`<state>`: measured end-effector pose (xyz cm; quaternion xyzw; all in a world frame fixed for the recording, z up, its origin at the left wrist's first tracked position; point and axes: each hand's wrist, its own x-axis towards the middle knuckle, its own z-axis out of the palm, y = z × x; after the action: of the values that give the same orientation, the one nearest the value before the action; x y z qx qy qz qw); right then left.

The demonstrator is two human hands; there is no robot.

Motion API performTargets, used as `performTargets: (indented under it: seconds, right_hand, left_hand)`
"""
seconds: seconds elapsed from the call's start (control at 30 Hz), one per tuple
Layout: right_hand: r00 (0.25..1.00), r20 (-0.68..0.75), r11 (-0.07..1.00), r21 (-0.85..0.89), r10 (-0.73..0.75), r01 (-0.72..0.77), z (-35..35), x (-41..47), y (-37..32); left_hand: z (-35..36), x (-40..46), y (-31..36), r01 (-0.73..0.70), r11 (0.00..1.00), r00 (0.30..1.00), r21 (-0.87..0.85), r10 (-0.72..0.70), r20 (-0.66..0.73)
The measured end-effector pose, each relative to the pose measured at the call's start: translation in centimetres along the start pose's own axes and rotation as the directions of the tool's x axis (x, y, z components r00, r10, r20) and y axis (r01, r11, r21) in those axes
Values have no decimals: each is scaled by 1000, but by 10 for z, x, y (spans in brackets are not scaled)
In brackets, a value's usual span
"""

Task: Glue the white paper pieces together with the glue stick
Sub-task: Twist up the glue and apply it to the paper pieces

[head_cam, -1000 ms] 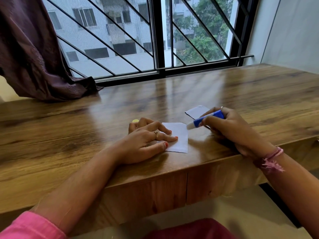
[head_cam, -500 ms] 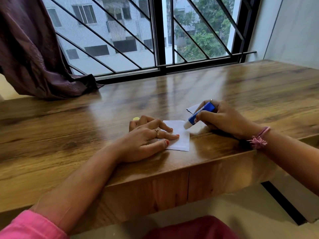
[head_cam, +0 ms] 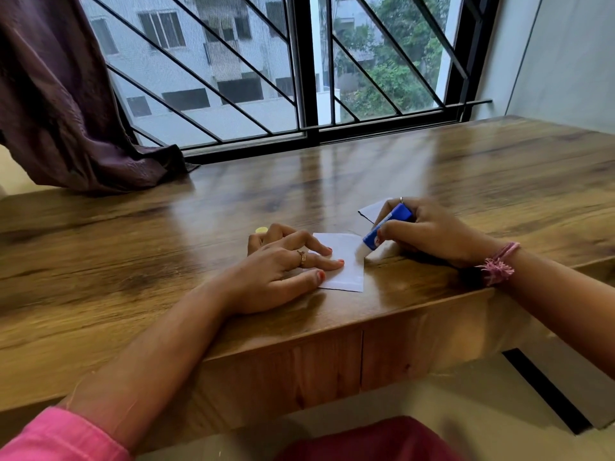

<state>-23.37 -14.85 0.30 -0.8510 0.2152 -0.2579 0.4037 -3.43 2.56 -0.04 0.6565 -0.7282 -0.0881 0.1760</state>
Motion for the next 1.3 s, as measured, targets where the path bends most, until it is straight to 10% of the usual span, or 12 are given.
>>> performTargets:
  seconds: [1.3]
  right_hand:
    - [995,-68,998,11,67,-66,2,5,3]
  left_hand:
    - [1,1,-3,-28,1000,1000,-11,28,-3]
